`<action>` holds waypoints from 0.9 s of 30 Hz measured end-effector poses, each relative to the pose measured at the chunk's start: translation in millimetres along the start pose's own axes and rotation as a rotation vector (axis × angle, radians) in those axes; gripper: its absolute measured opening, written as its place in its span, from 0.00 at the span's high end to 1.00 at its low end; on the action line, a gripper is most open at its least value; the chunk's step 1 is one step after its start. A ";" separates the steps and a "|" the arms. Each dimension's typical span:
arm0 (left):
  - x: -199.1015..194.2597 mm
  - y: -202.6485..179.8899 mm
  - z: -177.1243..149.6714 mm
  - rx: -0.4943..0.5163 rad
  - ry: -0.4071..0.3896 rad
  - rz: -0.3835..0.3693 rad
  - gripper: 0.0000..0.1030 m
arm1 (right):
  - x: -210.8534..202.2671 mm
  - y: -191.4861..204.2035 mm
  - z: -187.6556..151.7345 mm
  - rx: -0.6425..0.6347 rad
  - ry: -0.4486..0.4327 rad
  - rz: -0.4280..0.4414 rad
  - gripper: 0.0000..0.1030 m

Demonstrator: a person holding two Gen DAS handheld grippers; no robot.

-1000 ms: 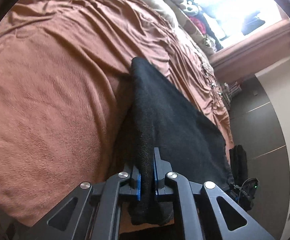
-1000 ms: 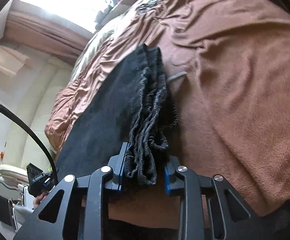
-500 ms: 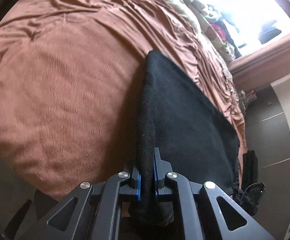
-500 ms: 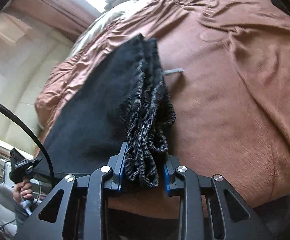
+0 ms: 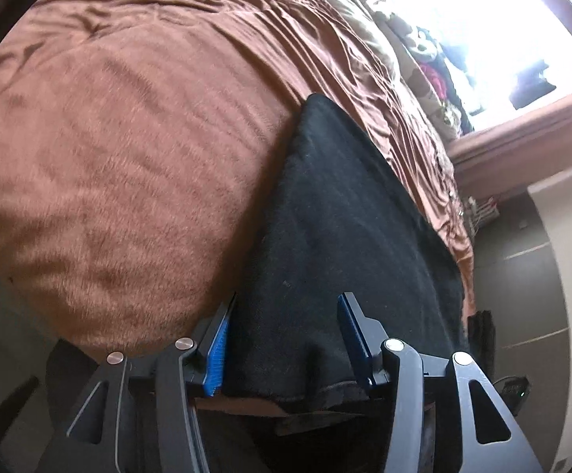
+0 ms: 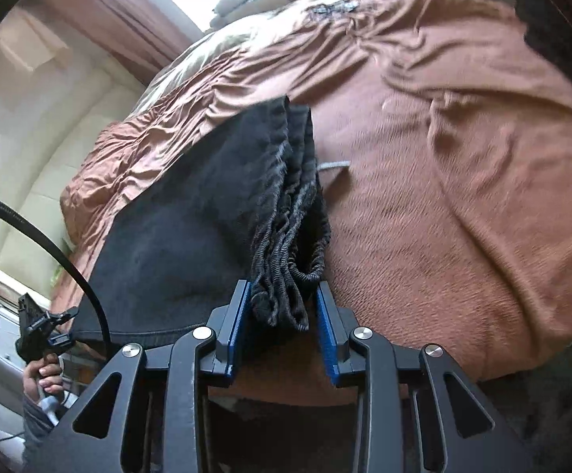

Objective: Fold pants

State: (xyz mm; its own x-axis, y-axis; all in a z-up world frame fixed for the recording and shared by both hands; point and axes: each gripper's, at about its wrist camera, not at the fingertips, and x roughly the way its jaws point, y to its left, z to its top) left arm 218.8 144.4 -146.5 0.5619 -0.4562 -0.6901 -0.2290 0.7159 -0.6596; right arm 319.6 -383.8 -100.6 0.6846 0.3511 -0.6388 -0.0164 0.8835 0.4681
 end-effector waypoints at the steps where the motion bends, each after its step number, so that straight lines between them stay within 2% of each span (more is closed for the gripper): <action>1: -1.0 5.2 -2.7 -0.016 -0.005 -0.016 0.49 | -7.2 2.6 -2.2 -0.012 -0.025 -0.033 0.72; 3: -1.9 9.9 -6.5 -0.037 -0.012 -0.036 0.49 | -21.2 2.7 -2.8 -0.021 -0.055 -0.065 0.72; 5: -2.5 15.1 -12.1 -0.050 -0.021 -0.060 0.49 | -28.4 7.8 0.6 -0.026 -0.068 -0.043 0.72; 11: -1.4 21.1 -15.6 -0.080 -0.065 -0.122 0.49 | -15.0 46.9 4.8 -0.121 -0.021 0.024 0.72; 19: 4.1 15.0 -15.0 -0.098 -0.112 -0.156 0.50 | 41.3 113.0 -2.3 -0.219 0.094 0.090 0.74; 20: 4.7 14.1 -15.1 -0.097 -0.115 -0.153 0.51 | 49.2 121.1 -4.1 -0.233 0.109 0.096 0.77; 23: 5.7 15.9 -16.3 -0.112 -0.116 -0.159 0.61 | 70.9 145.5 -9.2 -0.268 0.150 0.113 0.77; 27: 7.1 19.1 -19.3 -0.132 -0.112 -0.176 0.65 | 100.1 169.3 -13.3 -0.309 0.194 0.123 0.77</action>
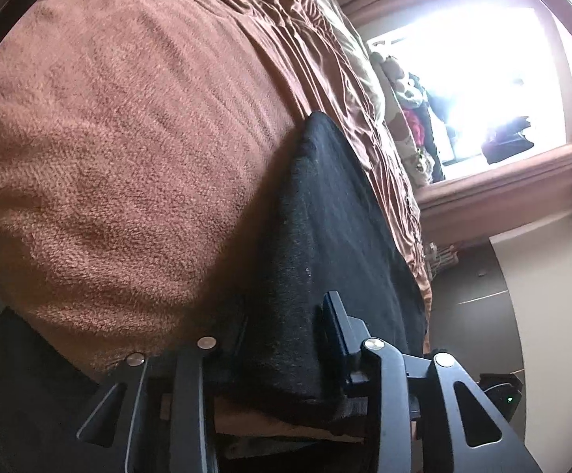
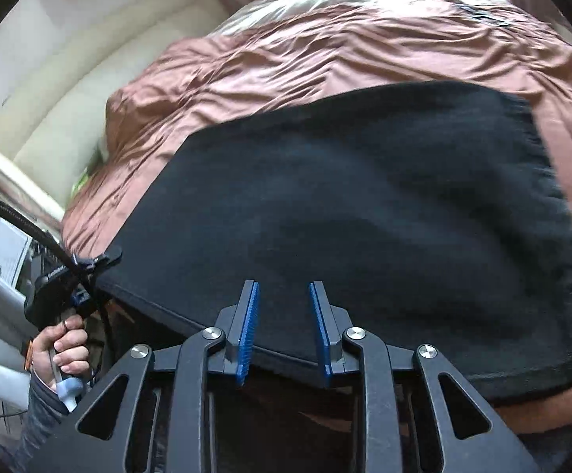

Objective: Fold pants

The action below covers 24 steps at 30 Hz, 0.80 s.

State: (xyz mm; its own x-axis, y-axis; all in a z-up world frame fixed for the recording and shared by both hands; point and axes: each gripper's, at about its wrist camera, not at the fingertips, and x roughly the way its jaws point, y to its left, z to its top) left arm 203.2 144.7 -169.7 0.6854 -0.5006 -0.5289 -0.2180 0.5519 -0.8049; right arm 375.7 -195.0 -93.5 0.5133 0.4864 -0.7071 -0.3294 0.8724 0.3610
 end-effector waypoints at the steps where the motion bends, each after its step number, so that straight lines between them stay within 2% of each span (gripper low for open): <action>1: -0.7 1.0 -0.5 -0.005 0.001 -0.008 0.65 | 7.3 4.2 2.2 -0.010 0.007 -0.002 0.77; 10: -2.4 2.7 -2.7 -0.001 0.003 -0.005 0.65 | 47.1 27.0 13.3 -0.071 0.031 -0.095 0.77; 13: -2.1 1.3 -2.5 0.003 0.005 0.000 0.65 | 56.4 31.5 5.3 -0.060 0.058 -0.111 0.82; 20: 0.5 -1.6 1.3 0.015 0.009 -0.001 0.65 | 55.8 39.8 -3.8 -0.047 0.092 -0.120 0.82; 24: 0.2 -5.2 0.1 0.078 -0.012 0.002 0.65 | 53.2 44.9 -4.3 -0.061 0.101 -0.152 0.82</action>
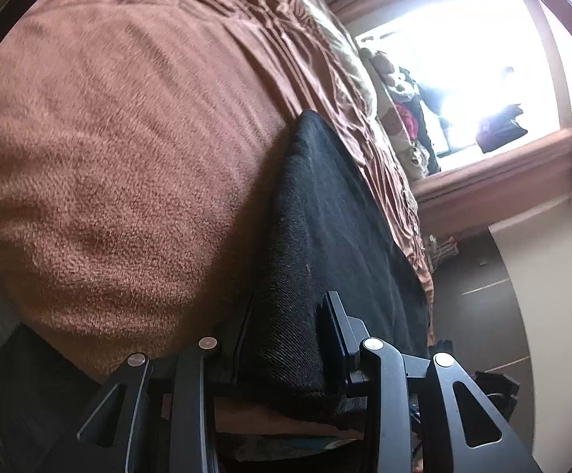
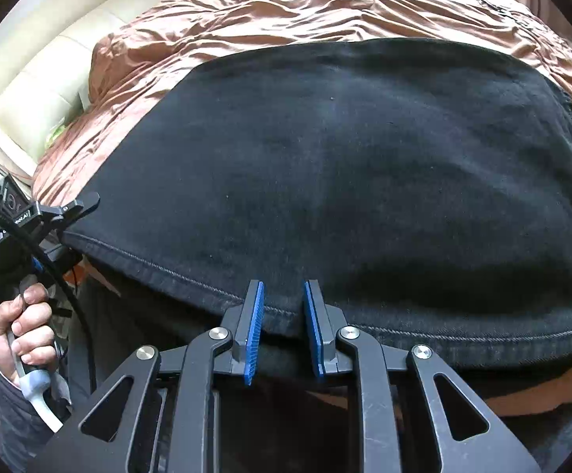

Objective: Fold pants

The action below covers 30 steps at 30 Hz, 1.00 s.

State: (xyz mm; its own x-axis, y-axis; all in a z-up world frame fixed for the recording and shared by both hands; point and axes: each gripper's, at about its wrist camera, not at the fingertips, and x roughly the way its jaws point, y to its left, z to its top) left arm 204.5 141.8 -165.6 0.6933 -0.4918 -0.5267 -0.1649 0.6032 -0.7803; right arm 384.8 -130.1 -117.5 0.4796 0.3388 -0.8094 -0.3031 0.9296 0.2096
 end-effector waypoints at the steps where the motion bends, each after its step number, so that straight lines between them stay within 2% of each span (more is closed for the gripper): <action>1: -0.3 -0.6 -1.4 0.018 -0.011 -0.001 0.65 | -0.3 3.0 -0.1 -0.008 -0.001 -0.013 0.82; 11: -0.6 -2.9 -2.3 0.088 -0.054 -0.031 0.65 | -1.4 8.9 -1.2 0.016 -0.013 -0.053 0.85; 16: 0.2 2.9 -4.3 0.062 -0.086 -0.067 0.65 | 7.0 3.8 13.6 0.042 -0.017 -0.059 0.87; 21: 2.0 2.8 -5.0 0.057 -0.105 -0.028 0.65 | 18.2 8.3 32.8 0.019 -0.010 -0.068 0.87; 30: 10.6 -1.9 2.2 -0.007 -0.072 0.027 0.65 | 39.7 -3.3 72.3 0.043 0.000 -0.073 0.92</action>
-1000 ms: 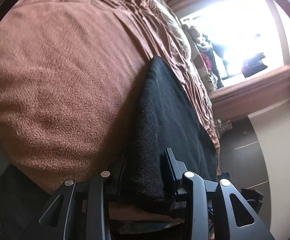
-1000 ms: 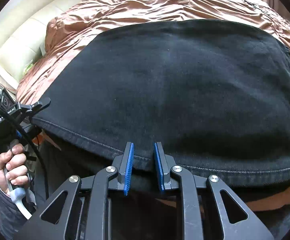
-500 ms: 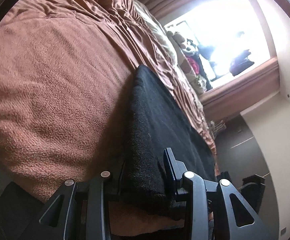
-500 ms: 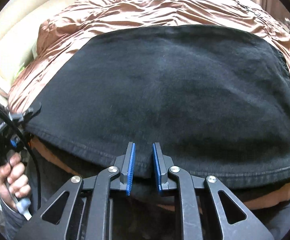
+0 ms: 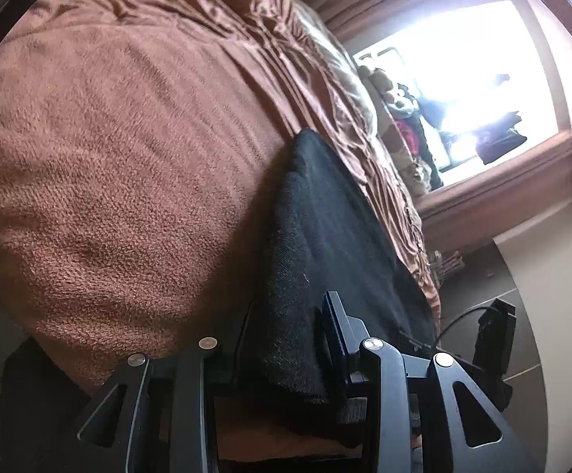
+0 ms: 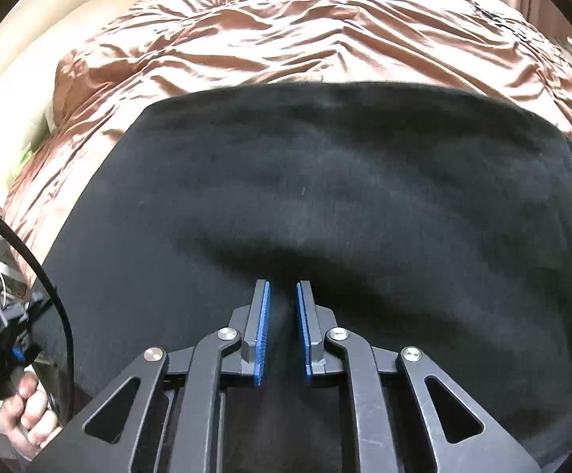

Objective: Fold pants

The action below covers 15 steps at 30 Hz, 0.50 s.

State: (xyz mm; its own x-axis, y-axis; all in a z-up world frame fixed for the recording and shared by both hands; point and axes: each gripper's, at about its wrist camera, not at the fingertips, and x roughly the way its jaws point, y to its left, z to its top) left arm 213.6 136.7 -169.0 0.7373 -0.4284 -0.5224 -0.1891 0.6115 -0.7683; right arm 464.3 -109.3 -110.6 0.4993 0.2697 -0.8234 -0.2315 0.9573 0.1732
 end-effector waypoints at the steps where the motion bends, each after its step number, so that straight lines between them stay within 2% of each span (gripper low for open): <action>1: 1.5 0.7 1.0 -0.012 0.003 0.005 0.65 | 3.1 -1.1 4.7 0.001 0.003 -0.002 0.92; 12: 8.5 1.5 6.8 -0.099 -0.001 0.046 0.65 | 40.3 -10.0 62.9 0.009 0.027 -0.010 0.92; 15: 11.0 -0.8 8.3 -0.102 -0.002 0.067 0.65 | 49.7 -12.3 78.3 0.003 0.019 -0.030 0.96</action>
State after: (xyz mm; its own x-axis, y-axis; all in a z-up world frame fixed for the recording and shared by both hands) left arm 227.3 137.1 -171.0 0.7217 -0.3877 -0.5735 -0.3032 0.5678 -0.7653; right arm 557.4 -99.5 -111.4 0.4903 0.2392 -0.8381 -0.2142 0.9652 0.1502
